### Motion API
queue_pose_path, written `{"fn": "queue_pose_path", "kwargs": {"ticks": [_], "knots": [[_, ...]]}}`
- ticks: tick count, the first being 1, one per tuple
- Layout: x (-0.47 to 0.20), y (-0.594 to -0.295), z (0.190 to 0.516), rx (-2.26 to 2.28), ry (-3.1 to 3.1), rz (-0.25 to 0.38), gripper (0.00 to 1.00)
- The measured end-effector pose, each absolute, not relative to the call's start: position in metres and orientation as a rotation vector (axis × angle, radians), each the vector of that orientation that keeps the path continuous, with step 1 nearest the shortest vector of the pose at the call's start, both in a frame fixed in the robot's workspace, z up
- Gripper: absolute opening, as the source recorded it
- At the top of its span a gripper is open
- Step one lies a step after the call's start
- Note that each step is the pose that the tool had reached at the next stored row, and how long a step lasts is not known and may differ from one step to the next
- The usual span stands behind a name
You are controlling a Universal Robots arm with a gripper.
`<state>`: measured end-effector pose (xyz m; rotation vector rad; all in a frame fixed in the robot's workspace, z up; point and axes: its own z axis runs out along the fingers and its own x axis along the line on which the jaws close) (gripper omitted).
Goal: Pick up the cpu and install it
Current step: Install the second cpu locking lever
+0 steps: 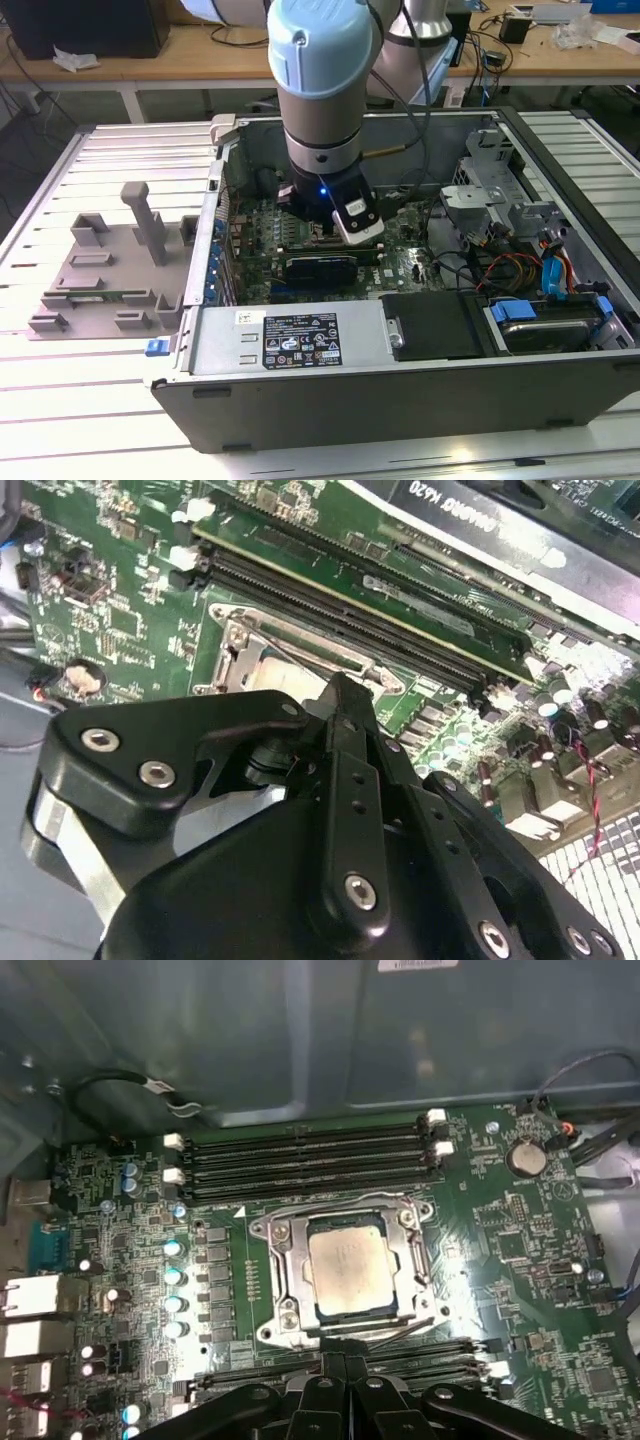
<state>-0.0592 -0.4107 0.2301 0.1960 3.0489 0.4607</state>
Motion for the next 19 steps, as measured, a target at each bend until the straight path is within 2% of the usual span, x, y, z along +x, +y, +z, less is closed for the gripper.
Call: {"fn": "queue_pose_path", "kwargs": {"ticks": [10, 19], "knots": [[-0.083, -0.411, 0.215, 0.226, 3.044, 0.462, 0.11], [-0.088, -0.411, 0.204, 0.229, 3.037, 0.518, 0.11]]}}
